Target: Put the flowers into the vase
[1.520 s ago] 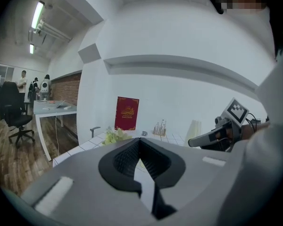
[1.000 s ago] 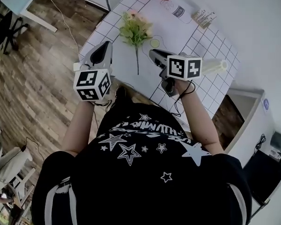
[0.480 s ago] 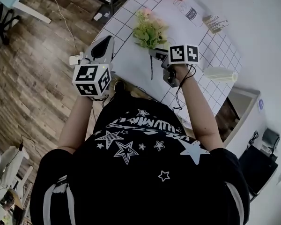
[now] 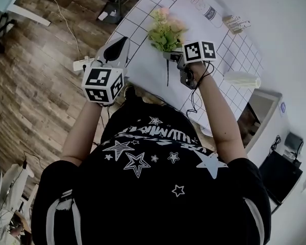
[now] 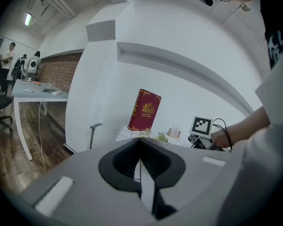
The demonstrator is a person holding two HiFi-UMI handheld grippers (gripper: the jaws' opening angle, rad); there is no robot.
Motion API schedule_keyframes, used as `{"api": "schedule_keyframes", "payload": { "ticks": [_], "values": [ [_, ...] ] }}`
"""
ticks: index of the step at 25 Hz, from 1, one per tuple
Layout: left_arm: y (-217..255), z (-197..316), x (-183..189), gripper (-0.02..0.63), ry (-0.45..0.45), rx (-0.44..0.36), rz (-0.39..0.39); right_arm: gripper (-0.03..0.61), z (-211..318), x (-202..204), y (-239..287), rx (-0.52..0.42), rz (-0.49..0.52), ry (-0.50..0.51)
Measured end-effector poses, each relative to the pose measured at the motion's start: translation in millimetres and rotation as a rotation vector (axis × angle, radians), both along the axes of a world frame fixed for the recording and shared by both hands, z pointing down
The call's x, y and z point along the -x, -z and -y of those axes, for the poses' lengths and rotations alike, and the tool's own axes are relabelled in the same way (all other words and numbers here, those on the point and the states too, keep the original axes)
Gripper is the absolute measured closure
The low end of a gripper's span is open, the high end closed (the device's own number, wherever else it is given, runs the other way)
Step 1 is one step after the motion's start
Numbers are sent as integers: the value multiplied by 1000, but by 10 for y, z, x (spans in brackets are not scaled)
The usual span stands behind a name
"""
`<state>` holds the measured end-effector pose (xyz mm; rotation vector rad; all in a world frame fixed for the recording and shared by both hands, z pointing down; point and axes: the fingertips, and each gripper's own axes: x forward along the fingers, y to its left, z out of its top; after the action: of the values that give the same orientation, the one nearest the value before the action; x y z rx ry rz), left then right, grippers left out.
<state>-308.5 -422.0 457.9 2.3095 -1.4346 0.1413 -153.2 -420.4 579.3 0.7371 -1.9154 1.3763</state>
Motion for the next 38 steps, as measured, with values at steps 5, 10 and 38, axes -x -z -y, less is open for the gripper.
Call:
{"api": "schedule_keyframes", "payload": {
  "ticks": [5,10,38],
  "values": [
    [-2,-23,34,604,1,2,-8,518,-35,62,33,30,64,-24],
    [-10,-75,0,604,-8,10,-2,532,-47,156,149,4,173,-49],
    [941,-517,-1779,604,-120,-180,47,535,-629,-1283,3105,-713,592,-55]
  ]
}}
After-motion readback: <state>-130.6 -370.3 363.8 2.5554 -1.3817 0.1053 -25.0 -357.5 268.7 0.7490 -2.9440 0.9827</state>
